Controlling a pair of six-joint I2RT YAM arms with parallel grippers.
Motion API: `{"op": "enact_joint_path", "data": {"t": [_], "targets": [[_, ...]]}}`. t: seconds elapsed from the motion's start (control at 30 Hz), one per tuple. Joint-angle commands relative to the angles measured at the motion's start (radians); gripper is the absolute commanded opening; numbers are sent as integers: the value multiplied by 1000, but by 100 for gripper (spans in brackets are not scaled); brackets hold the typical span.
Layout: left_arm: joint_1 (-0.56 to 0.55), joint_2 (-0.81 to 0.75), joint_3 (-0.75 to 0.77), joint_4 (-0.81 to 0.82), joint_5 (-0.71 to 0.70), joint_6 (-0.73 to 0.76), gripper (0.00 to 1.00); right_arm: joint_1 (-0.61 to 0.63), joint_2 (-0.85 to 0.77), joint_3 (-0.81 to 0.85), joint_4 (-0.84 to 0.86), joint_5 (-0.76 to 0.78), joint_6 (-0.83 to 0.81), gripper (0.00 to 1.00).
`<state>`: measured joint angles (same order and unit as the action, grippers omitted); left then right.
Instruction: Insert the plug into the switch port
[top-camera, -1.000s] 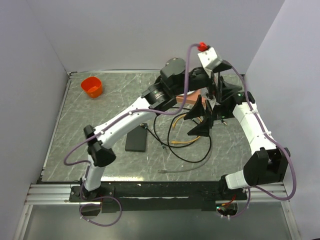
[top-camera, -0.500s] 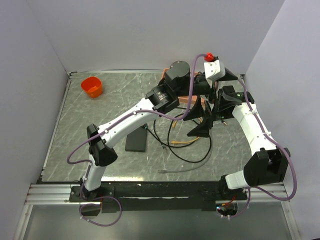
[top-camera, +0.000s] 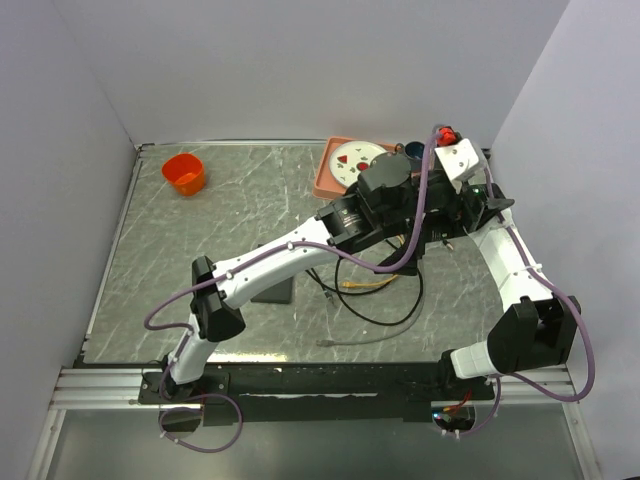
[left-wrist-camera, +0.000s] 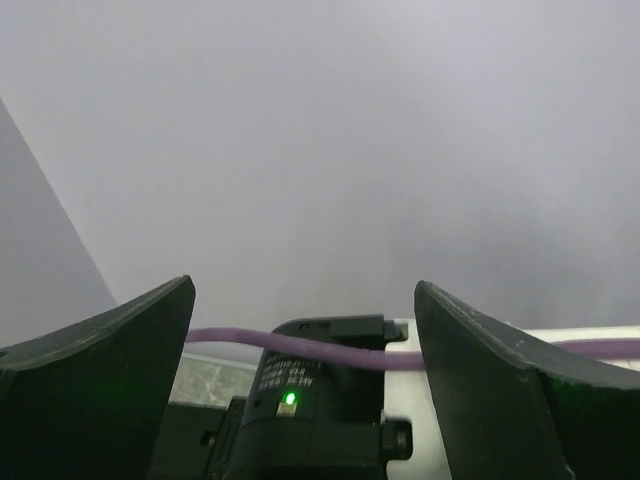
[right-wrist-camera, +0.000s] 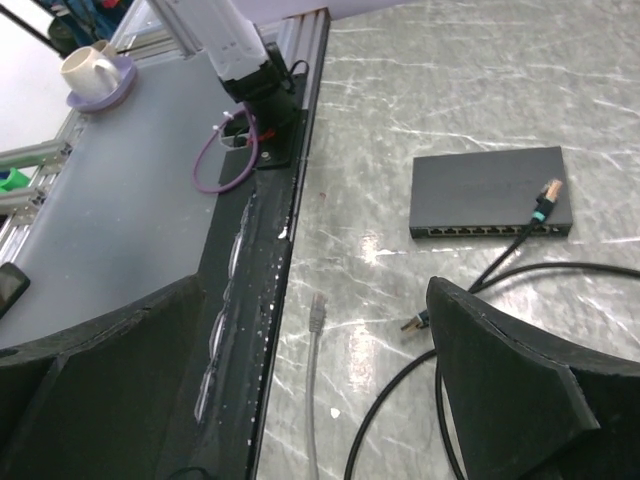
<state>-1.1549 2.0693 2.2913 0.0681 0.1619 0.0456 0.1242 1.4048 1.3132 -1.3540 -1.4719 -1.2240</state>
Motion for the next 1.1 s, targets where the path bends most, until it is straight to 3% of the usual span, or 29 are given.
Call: {"op": "enact_joint_path", "data": {"t": [0.0,0.07,0.13,0.23,0.33,0.47,0.67,0.83,1.07], "targets": [[-3,48,16,-36,22,13,97,29,-44,38,-218,-275,-6,100],[-6,9,-53,39,107,78,97,25,-46,32,-218,-289,-11,100],[-44,-49,-159,93,56,130,97,25,-49,49,-220,-291,-14,100],[-89,-19,-77,15,-45,221,97,25,-49,61,-218,-301,-26,100],[-101,41,54,-65,-67,231,97,25,-53,64,-220,-303,-38,100],[-115,-17,-71,16,-82,243,96,23,-75,61,-218,-291,-37,100],[-123,-8,-81,13,-96,232,98,23,-84,14,-218,-303,-55,100],[-127,-46,-142,84,-99,244,98,20,-78,105,-218,-217,30,100],[-124,-70,-254,151,-122,231,96,15,-83,80,-218,-124,21,100]]}}
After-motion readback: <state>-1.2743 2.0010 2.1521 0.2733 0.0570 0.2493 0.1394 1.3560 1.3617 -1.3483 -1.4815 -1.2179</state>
